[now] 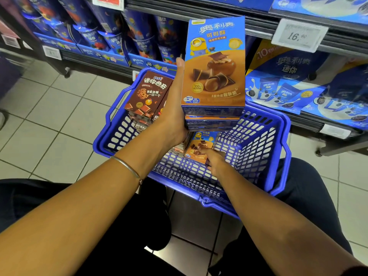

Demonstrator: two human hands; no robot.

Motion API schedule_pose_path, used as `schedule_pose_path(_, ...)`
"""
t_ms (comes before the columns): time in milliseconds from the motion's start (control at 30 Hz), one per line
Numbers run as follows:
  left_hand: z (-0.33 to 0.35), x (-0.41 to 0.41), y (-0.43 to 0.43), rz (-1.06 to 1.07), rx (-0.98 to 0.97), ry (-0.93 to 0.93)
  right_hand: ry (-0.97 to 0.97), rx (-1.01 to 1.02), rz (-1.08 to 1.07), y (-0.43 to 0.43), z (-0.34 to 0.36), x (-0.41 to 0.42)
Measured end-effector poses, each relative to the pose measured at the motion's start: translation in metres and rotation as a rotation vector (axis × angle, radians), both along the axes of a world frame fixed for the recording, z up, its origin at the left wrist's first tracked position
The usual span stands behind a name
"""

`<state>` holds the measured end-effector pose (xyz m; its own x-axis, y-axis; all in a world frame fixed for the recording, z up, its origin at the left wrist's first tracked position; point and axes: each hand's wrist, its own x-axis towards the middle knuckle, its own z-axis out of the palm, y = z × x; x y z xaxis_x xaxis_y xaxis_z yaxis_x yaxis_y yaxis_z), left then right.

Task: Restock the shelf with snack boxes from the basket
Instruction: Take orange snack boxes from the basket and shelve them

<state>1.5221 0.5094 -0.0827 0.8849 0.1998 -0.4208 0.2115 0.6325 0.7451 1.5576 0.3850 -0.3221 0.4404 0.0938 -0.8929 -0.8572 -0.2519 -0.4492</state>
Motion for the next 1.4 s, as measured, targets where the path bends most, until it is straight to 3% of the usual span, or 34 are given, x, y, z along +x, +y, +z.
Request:
schedule_pose_path(200,-0.001,0.001,-0.002,-0.023,0.009,-0.009,-0.028,0.025,0.047,-0.004,0.020,0.002)
schedule_pose_path(700,0.009,0.014,0.023,0.120,0.087,-0.013,-0.321,0.638,-0.144,-0.088,0.196,0.027)
schedule_pose_path(933,0.004,0.011,0.020,0.099,0.184,0.020,-0.437,0.752,-0.155,-0.101,0.249,0.040)
schedule_pose_path(1400,-0.012,0.024,0.030,0.046,0.105,0.024,-0.484,0.549,-0.016,-0.068,0.259,0.049)
